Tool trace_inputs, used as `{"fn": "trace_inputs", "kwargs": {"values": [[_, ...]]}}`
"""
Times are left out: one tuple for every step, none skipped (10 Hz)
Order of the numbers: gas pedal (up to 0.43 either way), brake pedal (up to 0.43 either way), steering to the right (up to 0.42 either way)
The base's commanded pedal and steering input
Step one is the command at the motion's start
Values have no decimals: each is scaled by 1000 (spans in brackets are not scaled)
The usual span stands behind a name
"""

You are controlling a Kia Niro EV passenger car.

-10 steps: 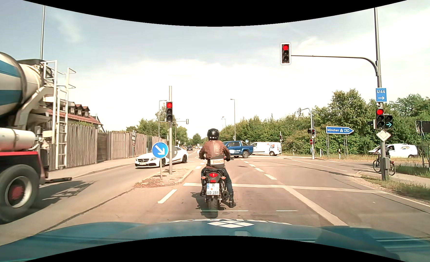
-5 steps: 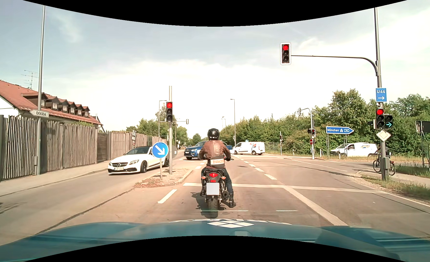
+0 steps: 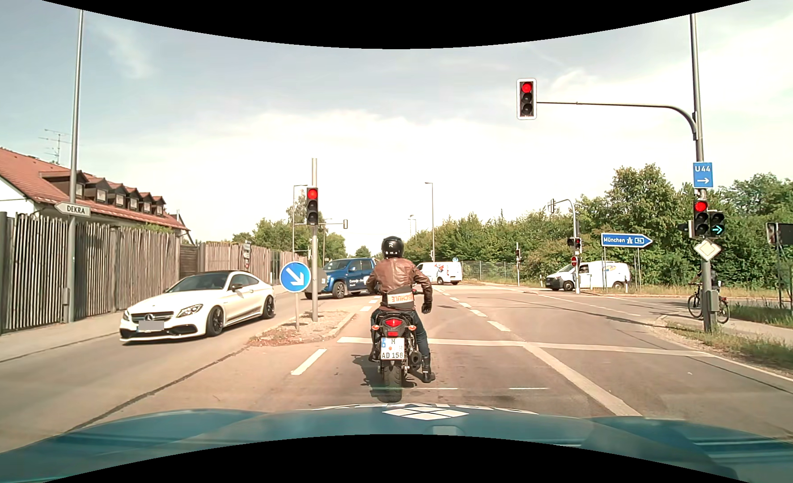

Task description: Follow the waypoints while adhering to traffic rules and regulations

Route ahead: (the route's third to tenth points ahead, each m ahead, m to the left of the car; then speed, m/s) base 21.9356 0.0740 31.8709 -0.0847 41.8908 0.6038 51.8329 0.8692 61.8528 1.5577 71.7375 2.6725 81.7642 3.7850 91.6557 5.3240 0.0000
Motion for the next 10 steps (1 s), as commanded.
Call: {"fn": "trace_inputs", "kwargs": {"values": [[0, 323, -9], [0, 323, -9], [0, 323, -9], [0, 323, -9], [0, 323, -9], [0, 323, -9], [0, 323, -9], [0, 323, -9], [0, 323, -9], [0, 323, -9]]}}
